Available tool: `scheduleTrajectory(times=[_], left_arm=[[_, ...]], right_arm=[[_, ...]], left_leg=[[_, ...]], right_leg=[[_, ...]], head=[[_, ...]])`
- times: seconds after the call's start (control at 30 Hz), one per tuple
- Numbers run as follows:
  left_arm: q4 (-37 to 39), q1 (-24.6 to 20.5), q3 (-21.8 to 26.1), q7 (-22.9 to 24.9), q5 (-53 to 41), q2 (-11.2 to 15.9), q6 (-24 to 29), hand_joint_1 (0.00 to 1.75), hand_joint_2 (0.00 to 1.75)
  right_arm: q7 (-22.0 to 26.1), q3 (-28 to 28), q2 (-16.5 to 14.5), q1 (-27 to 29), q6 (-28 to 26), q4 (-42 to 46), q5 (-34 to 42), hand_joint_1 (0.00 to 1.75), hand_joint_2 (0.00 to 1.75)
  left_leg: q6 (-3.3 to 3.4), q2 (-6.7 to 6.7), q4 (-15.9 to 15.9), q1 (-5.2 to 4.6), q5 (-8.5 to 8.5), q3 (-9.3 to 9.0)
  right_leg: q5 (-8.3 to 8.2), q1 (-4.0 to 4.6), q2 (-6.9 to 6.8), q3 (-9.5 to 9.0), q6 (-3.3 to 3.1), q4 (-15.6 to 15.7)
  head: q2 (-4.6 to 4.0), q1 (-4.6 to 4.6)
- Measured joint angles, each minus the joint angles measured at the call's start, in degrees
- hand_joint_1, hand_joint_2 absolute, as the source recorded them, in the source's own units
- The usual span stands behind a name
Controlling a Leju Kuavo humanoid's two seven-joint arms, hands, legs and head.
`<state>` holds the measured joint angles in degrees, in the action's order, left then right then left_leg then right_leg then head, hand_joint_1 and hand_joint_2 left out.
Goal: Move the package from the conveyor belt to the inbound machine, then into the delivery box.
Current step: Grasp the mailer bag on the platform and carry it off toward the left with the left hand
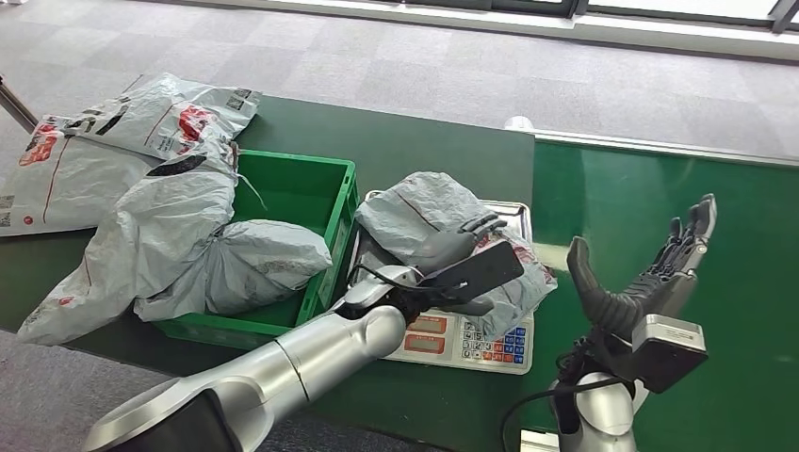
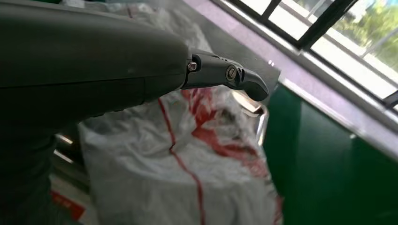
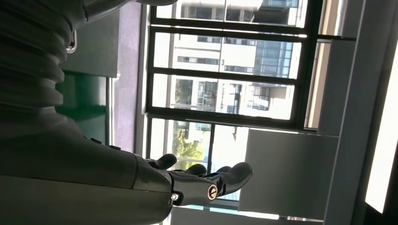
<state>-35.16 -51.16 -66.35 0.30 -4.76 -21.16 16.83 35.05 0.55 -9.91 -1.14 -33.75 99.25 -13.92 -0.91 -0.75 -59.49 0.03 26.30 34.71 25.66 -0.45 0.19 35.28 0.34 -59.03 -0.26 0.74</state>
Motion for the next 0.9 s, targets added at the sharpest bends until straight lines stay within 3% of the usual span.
scheduleTrajectory(times=[0.07, 0.3, 0.9], left_arm=[[0.5, 0.0, -1.8, 2.6, -0.7, 0.0, -5.1, 0.0, 1.75], [1.7, -0.1, -4.0, 4.2, -1.1, 0.0, -9.4, 0.0, 1.75], [2.8, -0.1, -4.5, 4.3, -1.1, 0.0, -9.9, 0.0, 1.75]], right_arm=[[-0.1, 0.0, 0.0, -0.1, 0.5, -0.1, -0.1, 0.0, 1.75], [-0.4, 0.0, 0.0, 0.0, 1.4, -0.3, -0.4, 0.0, 1.75], [-0.6, 0.0, 0.0, 0.1, 1.6, -0.3, -0.5, 0.0, 1.75]], left_leg=[[0.0, 0.0, 0.0, 0.0, 0.0, 0.01], [0.0, 0.0, 0.0, 0.0, 0.0, 0.01], [0.0, 0.01, 0.0, 0.0, 0.0, 0.0]], right_leg=[[0.0, 0.0, 0.0, 0.01, 0.0, 0.0], [0.0, 0.0, 0.0, 0.02, 0.0, 0.0], [0.0, 0.01, 0.01, 0.02, 0.0, 0.0]], head=[[0.0, 0.0], [0.0, 0.0], [0.0, 0.0]])
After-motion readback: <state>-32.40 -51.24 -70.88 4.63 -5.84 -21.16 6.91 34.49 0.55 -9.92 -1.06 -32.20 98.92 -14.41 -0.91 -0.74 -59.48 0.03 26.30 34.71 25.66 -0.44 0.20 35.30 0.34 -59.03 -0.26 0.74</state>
